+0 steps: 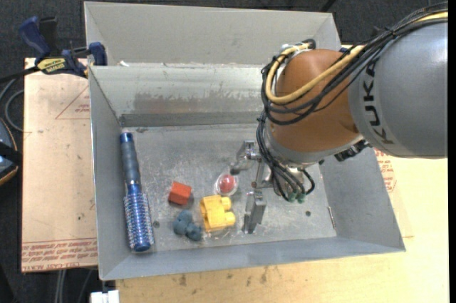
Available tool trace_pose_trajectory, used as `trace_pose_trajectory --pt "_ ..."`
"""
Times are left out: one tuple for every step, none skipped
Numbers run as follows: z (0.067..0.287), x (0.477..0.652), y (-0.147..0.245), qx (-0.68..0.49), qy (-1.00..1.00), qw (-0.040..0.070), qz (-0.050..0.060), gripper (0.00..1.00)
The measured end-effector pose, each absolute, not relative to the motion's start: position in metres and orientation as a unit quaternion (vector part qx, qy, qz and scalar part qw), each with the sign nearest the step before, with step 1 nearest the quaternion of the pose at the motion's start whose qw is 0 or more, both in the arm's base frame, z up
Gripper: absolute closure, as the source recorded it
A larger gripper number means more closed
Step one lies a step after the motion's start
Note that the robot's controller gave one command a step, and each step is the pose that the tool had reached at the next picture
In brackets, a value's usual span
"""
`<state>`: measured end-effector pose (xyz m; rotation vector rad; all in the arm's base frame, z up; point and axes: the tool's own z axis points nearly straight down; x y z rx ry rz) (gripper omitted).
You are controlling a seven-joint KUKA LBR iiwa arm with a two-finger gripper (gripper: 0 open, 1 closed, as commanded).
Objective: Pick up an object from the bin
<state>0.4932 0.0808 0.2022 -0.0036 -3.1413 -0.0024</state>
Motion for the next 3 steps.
trace_pose_trajectory --pt "0.072 0.509 0.086 0.070 -0.998 -0.008 -0.002 0.00" --pt "0.075 0.511 0.086 0.069 -0.998 -0.012 -0.002 1.00" --pt "0.243 0.492 0.090 0.094 -0.996 -0.005 -0.001 1.00"
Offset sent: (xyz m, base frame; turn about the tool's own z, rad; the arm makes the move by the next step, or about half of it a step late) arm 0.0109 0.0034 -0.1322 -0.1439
